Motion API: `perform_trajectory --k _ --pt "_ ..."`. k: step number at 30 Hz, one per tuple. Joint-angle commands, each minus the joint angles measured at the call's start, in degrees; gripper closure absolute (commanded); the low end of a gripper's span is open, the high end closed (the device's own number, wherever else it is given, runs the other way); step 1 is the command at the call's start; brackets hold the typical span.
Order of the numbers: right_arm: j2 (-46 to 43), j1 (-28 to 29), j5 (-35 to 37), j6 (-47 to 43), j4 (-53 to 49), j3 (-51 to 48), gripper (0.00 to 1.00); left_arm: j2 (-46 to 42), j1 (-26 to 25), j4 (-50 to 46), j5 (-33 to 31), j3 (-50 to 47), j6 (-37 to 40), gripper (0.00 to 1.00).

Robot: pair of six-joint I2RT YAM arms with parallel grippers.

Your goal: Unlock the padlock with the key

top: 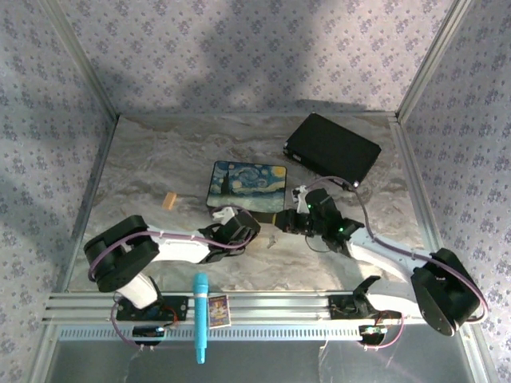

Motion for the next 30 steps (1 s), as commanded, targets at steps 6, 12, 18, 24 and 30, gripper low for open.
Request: perform_trajectory --k 6,12,18,24,30 --pt "10.5 2.4 2.0 -16.6 -16.5 6.9 0.8 -0.7 -1.5 -2.3 -3.1 -2.1 0.1 0.56" --pt "15.6 7.6 10.1 -17.8 -16.8 10.8 0.73 -4.2 -2.5 -3.2 -5.8 -5.5 -1.2 0.43" --pt "19.7 9.0 12.2 -18.9 -16.5 11.8 0.69 -9.6 -4.0 -9.7 -10.0 -5.9 0.0 0.37" --pt "19.5 9.6 7.6 -16.6 -14.9 9.2 0.69 -12.1 -4.3 -12.0 -11.6 -6.3 0.9 0.37" --pt "13.0 10.0 2.5 -11.9 -13.4 3.0 0.69 -12.3 -4.9 -11.6 -11.5 -5.9 1.6 0.37"
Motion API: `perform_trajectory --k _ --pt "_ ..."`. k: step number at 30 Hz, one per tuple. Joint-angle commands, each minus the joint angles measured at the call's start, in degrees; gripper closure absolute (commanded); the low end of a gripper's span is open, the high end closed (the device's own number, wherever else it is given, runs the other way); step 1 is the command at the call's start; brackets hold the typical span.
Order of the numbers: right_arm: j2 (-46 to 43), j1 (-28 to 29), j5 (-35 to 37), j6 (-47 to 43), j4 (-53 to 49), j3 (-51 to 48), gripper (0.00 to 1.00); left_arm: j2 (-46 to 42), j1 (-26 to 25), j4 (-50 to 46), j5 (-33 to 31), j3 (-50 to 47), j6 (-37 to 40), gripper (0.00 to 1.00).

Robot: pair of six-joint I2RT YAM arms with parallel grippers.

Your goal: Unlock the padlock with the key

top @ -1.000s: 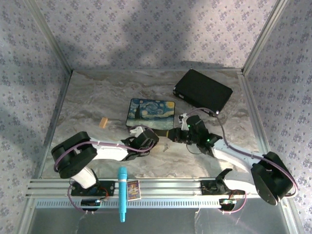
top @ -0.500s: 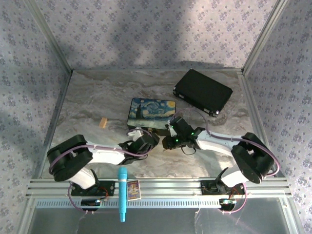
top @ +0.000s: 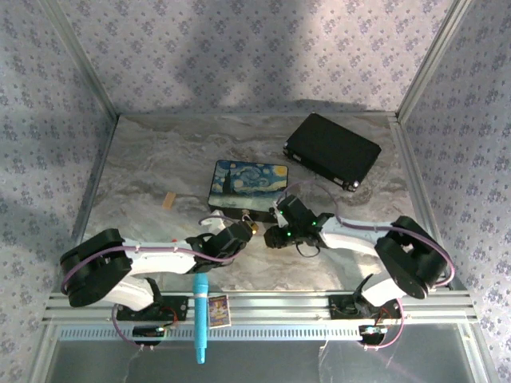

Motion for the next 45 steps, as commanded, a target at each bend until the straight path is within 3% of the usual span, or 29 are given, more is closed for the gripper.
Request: perform_trajectory --k 1,7,11,12,14,16,19,24,29,34,45 --pt "-3.2 0.9 -4.8 4.3 -3.5 -3.8 0.69 -0.9 -0.7 -1.9 -1.7 0.2 1.1 0.37" --pt "-8.1 1.8 -10.8 1.7 -6.0 -5.0 0.69 0.1 -0.8 -1.3 -1.7 0.6 1.3 0.37" --pt "-10.9 0.0 -5.0 -0.7 -8.7 -4.7 0.68 1.0 -0.8 -0.7 -1.0 1.1 1.8 0.37" --pt "-11.4 -0.6 -3.4 -0.9 -8.8 -4.2 0.63 1.1 -0.9 -0.6 -0.8 1.2 1.9 0.37" --pt "-10.9 -0.9 -1.2 -2.7 -8.6 -2.7 0.46 1.1 -1.1 0.7 -0.7 1.2 3.1 0.22" --pt "-8.6 -0.8 0.3 -4.2 -8.7 -0.5 0.43 0.8 -1.4 0.8 -0.7 1.4 3.9 0.04" --pt "-4.9 0.6 3.7 -6.4 -8.3 2.5 0.46 -0.1 -1.6 0.6 -0.9 1.3 4.0 0.0" --pt "-0.5 1.2 10.6 -6.8 -5.0 4.2 0.62 -2.0 -2.0 -1.5 -2.3 1.1 3.1 0.0" --pt "4.0 1.1 12.1 -7.4 -3.1 4.8 0.65 -3.1 -2.1 -2.1 -2.9 0.3 2.3 0.0" --pt "5.4 2.8 8.9 -7.1 -4.8 5.0 0.71 -3.1 -2.1 -2.5 -3.4 0.5 2.4 0.0" --pt "-2.2 5.3 1.3 1.6 -6.5 -2.8 0.72 -1.1 -2.1 -3.7 -3.1 2.4 2.8 0.0"
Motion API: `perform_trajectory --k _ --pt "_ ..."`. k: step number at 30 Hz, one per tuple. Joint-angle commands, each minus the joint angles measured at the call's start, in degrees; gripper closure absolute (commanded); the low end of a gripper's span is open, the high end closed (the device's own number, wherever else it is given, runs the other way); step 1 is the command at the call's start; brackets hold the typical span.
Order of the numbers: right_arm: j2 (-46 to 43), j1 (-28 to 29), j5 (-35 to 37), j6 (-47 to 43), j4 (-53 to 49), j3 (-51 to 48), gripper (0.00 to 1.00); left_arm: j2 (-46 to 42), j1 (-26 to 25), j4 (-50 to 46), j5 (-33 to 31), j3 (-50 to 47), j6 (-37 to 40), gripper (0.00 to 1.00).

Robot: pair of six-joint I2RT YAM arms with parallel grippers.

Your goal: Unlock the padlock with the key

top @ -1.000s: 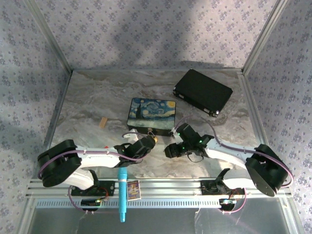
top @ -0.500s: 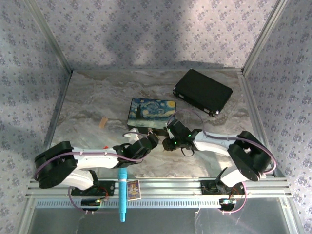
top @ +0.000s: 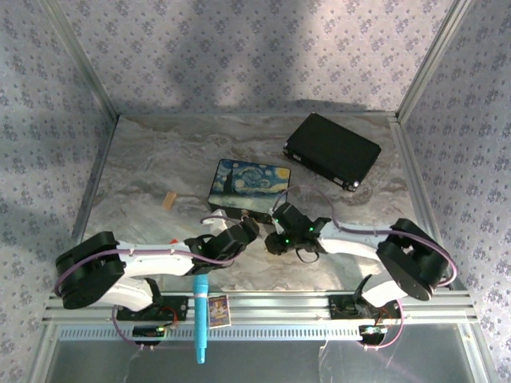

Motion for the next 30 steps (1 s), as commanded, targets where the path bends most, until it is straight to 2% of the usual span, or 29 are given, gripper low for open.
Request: perform_trajectory --k 1,7,11,19,23,30 --pt "-2.5 1.2 -6.1 4.5 -4.0 -2.6 0.72 1.2 -0.5 -2.6 -1.5 2.1 -0.1 0.0" --pt "-7.9 1.7 -8.0 2.0 -4.3 -3.3 0.72 2.2 -0.5 -1.3 -0.8 2.3 0.0 0.0" --pt "-9.5 0.3 -0.2 -1.7 -7.9 -2.2 0.7 1.4 -0.5 -0.9 -0.6 1.8 0.5 0.0" --pt "-0.9 -0.3 2.8 -12.1 -10.9 5.1 0.72 0.1 -0.7 -1.3 -1.6 1.0 0.3 0.0" --pt "3.0 -0.2 1.2 -12.8 -10.3 6.7 0.71 0.0 -0.8 -1.5 -1.9 0.4 -0.5 0.0" --pt "5.8 3.4 3.9 -11.4 -11.3 5.4 0.71 -0.2 -0.8 -1.3 -2.2 0.0 -0.8 0.0"
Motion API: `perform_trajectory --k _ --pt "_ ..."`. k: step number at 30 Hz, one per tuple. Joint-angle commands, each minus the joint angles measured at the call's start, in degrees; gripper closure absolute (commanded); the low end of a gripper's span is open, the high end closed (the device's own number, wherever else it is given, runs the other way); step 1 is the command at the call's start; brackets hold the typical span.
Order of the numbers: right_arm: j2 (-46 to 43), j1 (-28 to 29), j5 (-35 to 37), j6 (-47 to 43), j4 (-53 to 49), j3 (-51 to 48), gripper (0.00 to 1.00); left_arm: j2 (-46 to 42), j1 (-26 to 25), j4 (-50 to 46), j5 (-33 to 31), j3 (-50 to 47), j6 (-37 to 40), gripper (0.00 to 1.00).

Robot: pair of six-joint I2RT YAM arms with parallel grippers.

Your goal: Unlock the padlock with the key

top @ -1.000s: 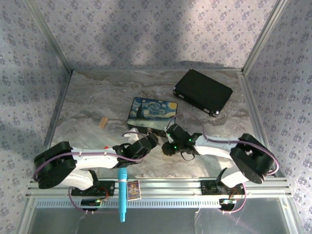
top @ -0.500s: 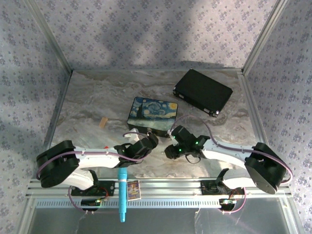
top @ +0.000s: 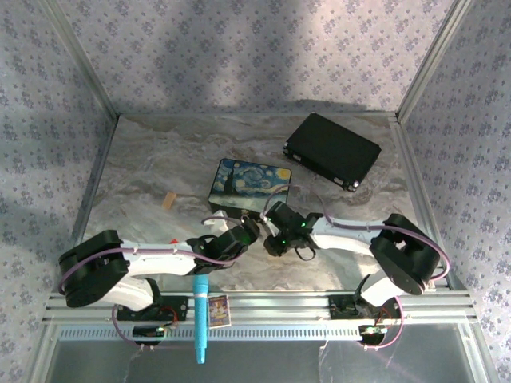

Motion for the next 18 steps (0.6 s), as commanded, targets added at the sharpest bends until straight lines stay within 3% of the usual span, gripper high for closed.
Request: perform_trajectory --k 1,6,13,16,18 --pt "1.2 2.1 1.3 0.3 -3.3 -1.5 0.71 -1.4 -0.4 -0.9 -2.1 -0.4 -0.8 0.0" --pt "1.1 5.2 7.4 2.4 -5.0 -3.2 0.73 -1.4 -0.4 -0.9 -2.4 -0.5 -1.1 0.0" --pt "1.9 7.1 7.1 4.3 -5.1 -4.1 0.74 -3.8 -0.4 -2.3 -3.9 -1.1 -1.4 0.01" --pt "2.4 6.7 5.2 6.0 -4.8 -4.9 0.89 -5.2 -0.4 -2.3 -4.4 -2.0 -2.0 0.01" --pt "0.3 4.8 1.0 7.7 -1.5 -7.1 0.92 -6.3 -0.4 -2.8 -4.6 -2.3 -1.9 0.01"
